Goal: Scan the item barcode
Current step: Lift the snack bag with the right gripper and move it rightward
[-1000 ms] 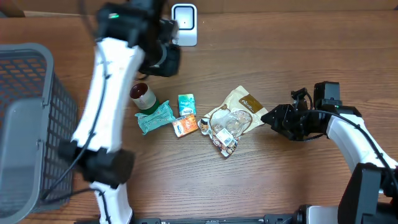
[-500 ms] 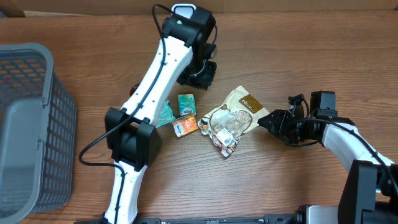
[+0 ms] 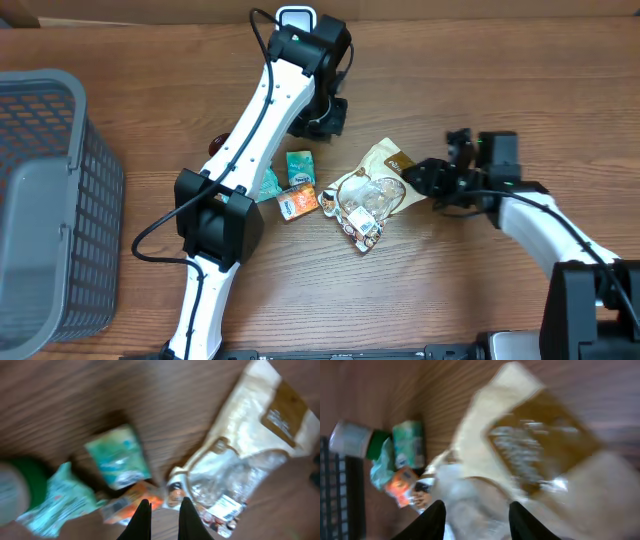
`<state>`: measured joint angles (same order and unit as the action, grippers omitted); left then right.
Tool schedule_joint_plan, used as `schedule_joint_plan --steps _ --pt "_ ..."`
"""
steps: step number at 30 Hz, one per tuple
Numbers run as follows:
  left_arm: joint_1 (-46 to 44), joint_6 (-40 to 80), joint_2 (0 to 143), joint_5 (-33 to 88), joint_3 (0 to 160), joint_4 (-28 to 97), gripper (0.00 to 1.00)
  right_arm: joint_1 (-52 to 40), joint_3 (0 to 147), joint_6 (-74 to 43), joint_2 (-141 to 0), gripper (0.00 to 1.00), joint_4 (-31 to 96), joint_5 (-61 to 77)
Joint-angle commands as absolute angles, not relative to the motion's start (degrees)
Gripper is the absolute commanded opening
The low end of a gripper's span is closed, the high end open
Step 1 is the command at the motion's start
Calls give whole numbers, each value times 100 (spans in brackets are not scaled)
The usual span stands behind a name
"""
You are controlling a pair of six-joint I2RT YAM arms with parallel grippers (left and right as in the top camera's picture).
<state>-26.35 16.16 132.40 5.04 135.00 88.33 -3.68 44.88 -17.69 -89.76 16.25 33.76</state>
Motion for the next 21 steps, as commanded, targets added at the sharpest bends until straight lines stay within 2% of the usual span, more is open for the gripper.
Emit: schedule_joint_plan --steps 1,4,7,10,13,15,18,21 --pt "-2357 2311 12735 -373 14258 8954 4 -1219 5074 -1643 -9004 41 1914 2145" --pt "-2213 2386 12394 -401 14693 8971 4 -1726 5277 -1627 -9015 40 2123 1188" --pt "-2112 2408 12003 -397 14846 8888 23 -2110 5290 -1466 -9146 37 2128 543" --pt "-2102 2405 11793 -399 14844 8860 52 -2327 5293 -993 -9397 37 2067 548" --pt "-2102 2405 11743 -386 14844 8862 88 -2471 5290 -709 -9697 38 2032 294" --pt "-2102 2405 11749 -318 14838 8864 95 -2497 5293 -703 -9896 38 2115 -73" --pt "-2102 2401 11758 -320 14833 8914 97 -2495 5290 -967 -9977 35 2386 -703" --pt "-2102 2401 11758 -320 14833 8912 97 -2491 5334 -1767 -9972 35 2812 -1664"
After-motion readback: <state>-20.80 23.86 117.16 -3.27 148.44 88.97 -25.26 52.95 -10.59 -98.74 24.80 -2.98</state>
